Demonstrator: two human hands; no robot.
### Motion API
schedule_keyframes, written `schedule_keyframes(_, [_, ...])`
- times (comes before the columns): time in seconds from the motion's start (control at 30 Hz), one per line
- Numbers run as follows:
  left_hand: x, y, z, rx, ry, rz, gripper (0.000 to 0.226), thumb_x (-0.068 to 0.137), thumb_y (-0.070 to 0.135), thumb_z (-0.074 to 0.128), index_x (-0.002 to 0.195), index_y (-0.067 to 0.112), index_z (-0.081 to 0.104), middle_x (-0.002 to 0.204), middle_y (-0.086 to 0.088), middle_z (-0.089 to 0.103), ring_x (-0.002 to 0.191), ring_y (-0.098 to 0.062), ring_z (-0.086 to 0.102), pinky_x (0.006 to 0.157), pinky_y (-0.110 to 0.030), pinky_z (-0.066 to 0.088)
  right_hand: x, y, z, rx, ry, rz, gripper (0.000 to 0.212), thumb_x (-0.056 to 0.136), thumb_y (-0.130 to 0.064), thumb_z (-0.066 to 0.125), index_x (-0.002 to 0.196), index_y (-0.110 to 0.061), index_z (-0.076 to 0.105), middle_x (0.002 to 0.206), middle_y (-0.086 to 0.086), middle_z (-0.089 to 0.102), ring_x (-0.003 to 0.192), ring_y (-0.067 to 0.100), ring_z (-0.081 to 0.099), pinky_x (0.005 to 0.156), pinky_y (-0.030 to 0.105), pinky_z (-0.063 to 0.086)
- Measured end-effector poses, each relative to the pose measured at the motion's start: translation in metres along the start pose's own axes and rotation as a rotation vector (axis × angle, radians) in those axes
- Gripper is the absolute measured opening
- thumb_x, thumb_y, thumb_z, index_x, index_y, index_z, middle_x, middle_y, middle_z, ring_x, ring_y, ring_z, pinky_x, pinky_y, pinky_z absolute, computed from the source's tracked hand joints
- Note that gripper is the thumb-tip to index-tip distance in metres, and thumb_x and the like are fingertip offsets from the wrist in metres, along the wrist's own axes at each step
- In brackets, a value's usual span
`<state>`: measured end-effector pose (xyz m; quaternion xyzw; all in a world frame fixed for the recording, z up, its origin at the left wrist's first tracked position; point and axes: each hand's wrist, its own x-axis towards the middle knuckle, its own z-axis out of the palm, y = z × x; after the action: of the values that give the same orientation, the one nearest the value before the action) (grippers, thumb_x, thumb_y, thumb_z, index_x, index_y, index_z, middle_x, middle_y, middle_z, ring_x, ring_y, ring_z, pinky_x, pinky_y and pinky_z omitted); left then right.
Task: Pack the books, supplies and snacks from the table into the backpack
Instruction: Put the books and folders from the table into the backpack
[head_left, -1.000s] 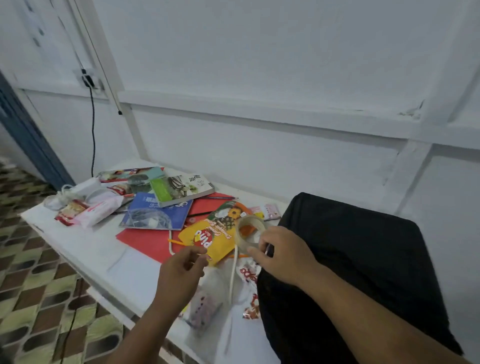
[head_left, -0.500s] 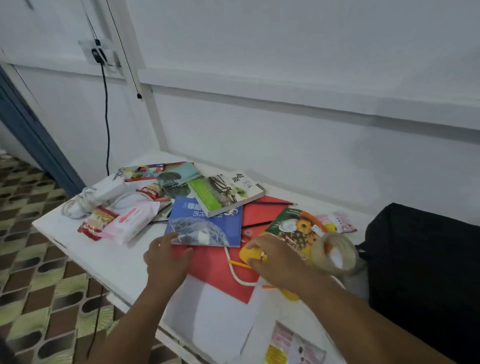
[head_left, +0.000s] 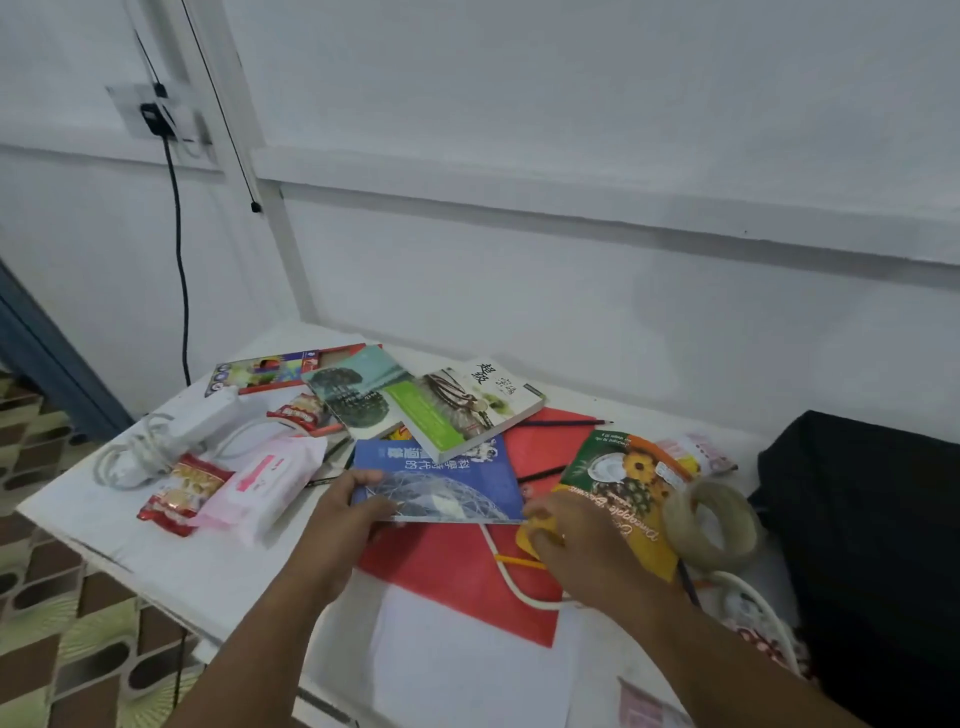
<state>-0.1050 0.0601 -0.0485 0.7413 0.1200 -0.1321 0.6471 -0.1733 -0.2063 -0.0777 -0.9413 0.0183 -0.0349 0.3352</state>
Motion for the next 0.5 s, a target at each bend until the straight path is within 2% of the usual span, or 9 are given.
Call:
schedule_keyframes(0.07, [-0.005, 0.005, 0.000, -0.099, -0.094, -0.050, 0.032, 0.088, -0.008, 0.056, 0.113, 0.011, 0.059, 0.079, -0.010, 0.071, 0.052, -0.014, 0.060, 0.053, -0.027, 0.040, 0.004, -0.015, -0.001, 0.140, 0.015, 0.098, 0.022, 0.093, -0.026, 0.061, 0.113, -0.030, 0.065, 0.109, -0.014, 0.062, 0.096, 0.002, 0.058, 0.079, 0.018, 0.047])
schedule_keyframes(0.13, [-0.012, 0.006, -0.001, -0.207, -0.172, -0.087, 0.037, 0.090, -0.011, 0.050, 0.117, 0.013, 0.058, 0.083, -0.015, 0.070, 0.053, -0.014, 0.061, 0.049, -0.023, 0.041, 0.006, -0.027, -0.002, 0.298, 0.029, 0.217, 0.020, 0.094, -0.027, 0.062, 0.113, -0.031, 0.065, 0.111, -0.014, 0.060, 0.093, 0.008, 0.064, 0.071, 0.016, 0.048])
schedule_keyframes(0.2, [-0.018, 0.004, -0.003, -0.309, -0.214, -0.111, 0.042, 0.089, -0.012, 0.052, 0.121, 0.015, 0.060, 0.096, -0.016, 0.071, 0.061, -0.015, 0.062, 0.047, -0.022, 0.044, 0.008, -0.036, -0.007, 0.616, 0.018, 0.413, 0.016, 0.094, -0.019, 0.064, 0.109, -0.024, 0.068, 0.115, -0.006, 0.061, 0.095, 0.023, 0.069, 0.069, 0.028, 0.059])
schedule_keyframes(0.27, [-0.027, -0.001, -0.003, -0.366, -0.273, -0.108, 0.045, 0.086, -0.011, 0.055, 0.123, 0.015, 0.060, 0.105, -0.014, 0.071, 0.063, -0.016, 0.060, 0.048, -0.023, 0.046, 0.007, -0.039, -0.018, 0.979, -0.066, 0.567, 0.016, 0.094, -0.008, 0.063, 0.105, -0.015, 0.074, 0.120, 0.006, 0.064, 0.106, 0.031, 0.066, 0.078, 0.042, 0.061])
schedule_keyframes(0.3, [-0.032, -0.004, -0.001, -0.374, -0.310, -0.098, 0.046, 0.083, -0.010, 0.057, 0.123, 0.015, 0.061, 0.107, -0.014, 0.071, 0.061, -0.017, 0.058, 0.048, -0.023, 0.046, 0.005, -0.040, -0.025, 1.084, -0.126, 0.599, 0.019, 0.094, -0.005, 0.062, 0.104, -0.013, 0.075, 0.120, 0.009, 0.067, 0.108, 0.032, 0.066, 0.082, 0.044, 0.060])
schedule_keyframes(0.4, [-0.045, -0.005, 0.012, -0.365, -0.392, -0.045, 0.047, 0.082, -0.011, 0.054, 0.120, 0.015, 0.062, 0.110, -0.014, 0.071, 0.065, -0.020, 0.064, 0.049, -0.026, 0.051, -0.006, -0.040, -0.048, 1.112, -0.199, 0.533, 0.026, 0.095, 0.003, 0.057, 0.110, -0.011, 0.074, 0.110, 0.012, 0.073, 0.093, 0.026, 0.074, 0.072, 0.036, 0.061])
schedule_keyframes(0.47, [-0.049, -0.003, 0.025, -0.334, -0.402, -0.009, 0.050, 0.086, -0.014, 0.050, 0.124, 0.017, 0.060, 0.115, -0.012, 0.072, 0.080, -0.025, 0.071, 0.056, -0.031, 0.057, -0.016, -0.035, -0.061, 1.007, -0.137, 0.461, 0.029, 0.094, 0.002, 0.059, 0.110, -0.018, 0.073, 0.115, 0.005, 0.070, 0.093, 0.020, 0.073, 0.069, 0.030, 0.059])
schedule_keyframes(0.5, [-0.050, -0.002, 0.032, -0.312, -0.404, 0.011, 0.052, 0.087, -0.013, 0.051, 0.126, 0.020, 0.059, 0.118, -0.011, 0.071, 0.088, -0.028, 0.072, 0.061, -0.033, 0.059, -0.020, -0.032, -0.068, 0.942, -0.081, 0.432, 0.031, 0.094, -0.001, 0.060, 0.109, -0.024, 0.074, 0.120, -0.001, 0.066, 0.098, 0.016, 0.071, 0.073, 0.029, 0.058])
